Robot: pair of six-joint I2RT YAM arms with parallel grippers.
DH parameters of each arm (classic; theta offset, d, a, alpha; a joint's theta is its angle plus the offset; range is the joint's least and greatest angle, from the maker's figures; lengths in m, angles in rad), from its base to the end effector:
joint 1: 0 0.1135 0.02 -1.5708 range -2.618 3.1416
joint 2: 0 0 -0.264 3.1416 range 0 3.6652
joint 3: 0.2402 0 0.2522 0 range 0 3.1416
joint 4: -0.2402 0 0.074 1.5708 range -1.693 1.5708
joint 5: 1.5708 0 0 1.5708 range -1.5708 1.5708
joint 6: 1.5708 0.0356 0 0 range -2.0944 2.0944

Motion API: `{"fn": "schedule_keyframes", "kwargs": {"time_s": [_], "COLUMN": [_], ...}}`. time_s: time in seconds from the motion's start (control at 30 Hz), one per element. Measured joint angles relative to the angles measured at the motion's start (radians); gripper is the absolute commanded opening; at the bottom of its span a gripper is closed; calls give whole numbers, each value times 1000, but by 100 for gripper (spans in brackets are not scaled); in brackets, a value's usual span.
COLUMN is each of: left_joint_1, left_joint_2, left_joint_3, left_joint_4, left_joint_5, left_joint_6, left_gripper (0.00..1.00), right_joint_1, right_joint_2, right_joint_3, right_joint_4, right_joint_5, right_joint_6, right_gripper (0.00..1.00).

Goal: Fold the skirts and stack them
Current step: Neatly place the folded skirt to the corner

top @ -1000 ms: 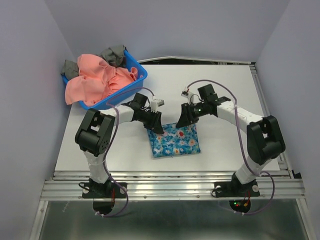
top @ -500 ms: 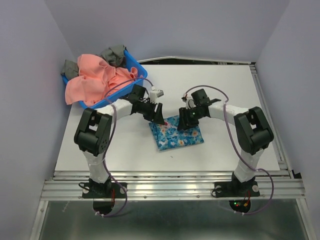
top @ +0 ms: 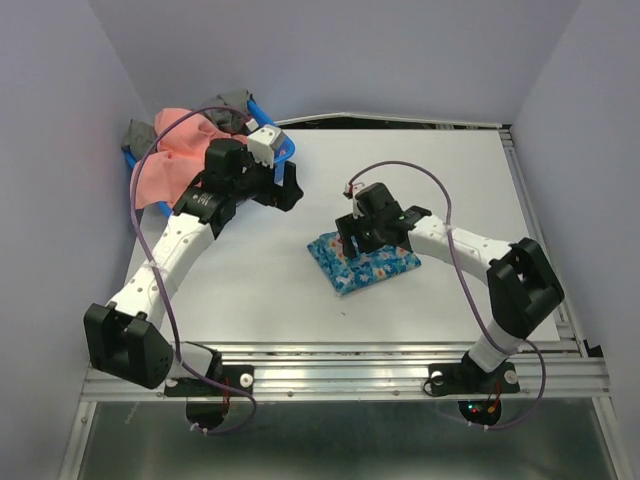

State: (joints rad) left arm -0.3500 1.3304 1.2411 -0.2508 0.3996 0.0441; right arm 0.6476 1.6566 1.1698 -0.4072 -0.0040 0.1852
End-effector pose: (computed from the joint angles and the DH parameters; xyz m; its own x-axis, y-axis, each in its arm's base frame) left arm 0.2838 -0.1183 0.3722 -0.2839 0.1469 -0.9475 0.6736 0.7338 -0.0881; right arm 0.2837 0.2148 0.2295 -0.7226 -0.3157 -0.6150 -0.4804 0.8690 0.1184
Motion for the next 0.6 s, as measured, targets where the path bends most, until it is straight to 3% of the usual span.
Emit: {"fn": "schedule_keyframes", "kwargs": {"time_s": [0.37, 0.47, 0.6], "left_joint_1": [19, 20, 31], "left_joint_2": [67, 66, 66], "left_joint_3": [-5, -5, -4], "left_joint_4": [-84, -90, -107], "left_joint_5": [-132, -157, -192], "left_joint_6": [-45, -36, -14], "left_gripper": [98, 98, 99], "right_joint_1": [-43, -109, -288], "right_joint_2": [177, 206, 257], "right_joint_3": [-5, 33, 94], "right_joint_4": [6, 12, 31], "right_joint_5": [101, 93, 96], "right_joint_6": [-2, -3, -30], "right_gripper": [85, 85, 86]}}
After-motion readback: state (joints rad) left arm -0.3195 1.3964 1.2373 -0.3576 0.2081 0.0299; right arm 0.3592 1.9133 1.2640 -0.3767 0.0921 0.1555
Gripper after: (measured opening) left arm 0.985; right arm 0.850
